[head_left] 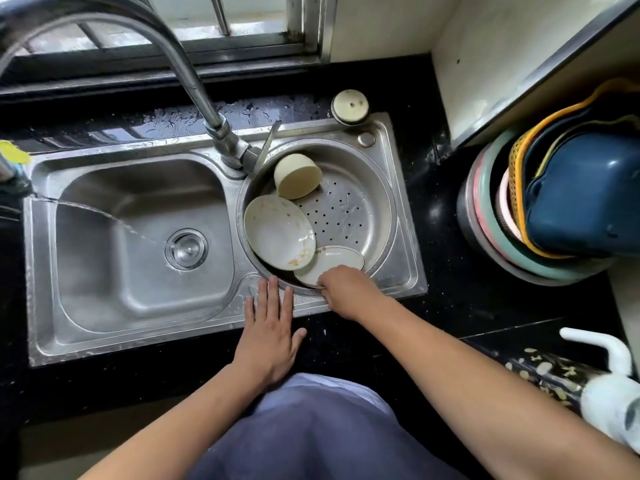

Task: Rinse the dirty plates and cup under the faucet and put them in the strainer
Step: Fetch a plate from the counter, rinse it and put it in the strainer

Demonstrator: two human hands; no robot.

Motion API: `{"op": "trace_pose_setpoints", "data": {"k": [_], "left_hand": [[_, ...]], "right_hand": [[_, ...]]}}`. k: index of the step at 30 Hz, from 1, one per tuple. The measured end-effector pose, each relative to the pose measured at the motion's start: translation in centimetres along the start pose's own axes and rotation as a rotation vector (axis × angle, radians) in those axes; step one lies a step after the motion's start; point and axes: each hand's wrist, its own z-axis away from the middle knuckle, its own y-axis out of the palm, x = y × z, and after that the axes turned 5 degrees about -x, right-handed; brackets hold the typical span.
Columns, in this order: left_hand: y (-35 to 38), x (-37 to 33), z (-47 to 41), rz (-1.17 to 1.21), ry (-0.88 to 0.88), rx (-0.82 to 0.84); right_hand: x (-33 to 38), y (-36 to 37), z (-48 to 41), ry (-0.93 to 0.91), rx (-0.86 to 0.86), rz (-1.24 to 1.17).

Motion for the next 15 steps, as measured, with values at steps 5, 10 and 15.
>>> {"op": "trace_pose_setpoints", "data": {"k": [5, 10, 15], "left_hand": [[-0.08, 0.23, 0.06, 0.006, 0.011, 0.002], [0.20, 0.42, 0.16, 0.020, 0.019, -0.018], [0.41, 0.45, 0.05, 0.038, 0.016, -0.027]], "right_hand": [[0.27, 0.53, -0.05, 0.008, -0.055, 0.015], [0.36, 0.96, 0.13, 0.004, -0.082, 0.024], [0.29, 1.08, 0.08, -0.007, -0.097, 0.017]]}}
